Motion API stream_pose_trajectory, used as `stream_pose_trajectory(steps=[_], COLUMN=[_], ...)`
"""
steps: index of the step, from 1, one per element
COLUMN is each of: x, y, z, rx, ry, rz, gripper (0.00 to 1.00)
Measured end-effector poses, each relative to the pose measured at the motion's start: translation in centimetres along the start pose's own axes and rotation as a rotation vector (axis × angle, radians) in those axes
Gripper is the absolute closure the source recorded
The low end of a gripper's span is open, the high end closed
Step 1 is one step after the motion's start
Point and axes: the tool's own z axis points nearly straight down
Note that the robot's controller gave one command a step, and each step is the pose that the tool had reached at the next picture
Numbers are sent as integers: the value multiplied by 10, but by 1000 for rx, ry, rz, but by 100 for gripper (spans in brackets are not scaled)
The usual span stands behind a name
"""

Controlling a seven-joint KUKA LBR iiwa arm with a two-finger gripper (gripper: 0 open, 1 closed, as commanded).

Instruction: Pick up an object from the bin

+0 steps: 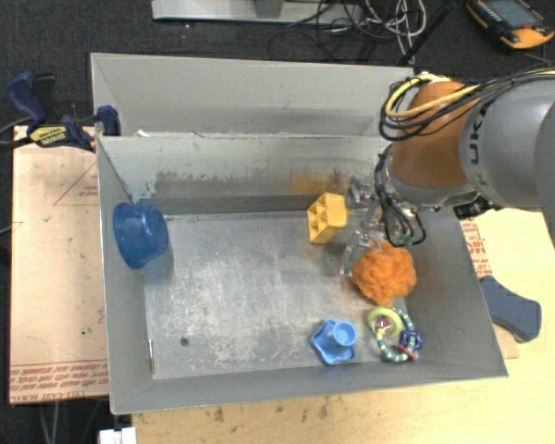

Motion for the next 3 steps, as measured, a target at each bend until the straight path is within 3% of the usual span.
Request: stream_pose_trajectory(steps=[1, 2, 3], x=[0, 46, 45], y=[0, -15, -67], z=[0, -3, -11], rx=[1, 5, -2], ry=[-1, 20, 49], rz=[-2, -26, -204], gripper=[0, 0, 100])
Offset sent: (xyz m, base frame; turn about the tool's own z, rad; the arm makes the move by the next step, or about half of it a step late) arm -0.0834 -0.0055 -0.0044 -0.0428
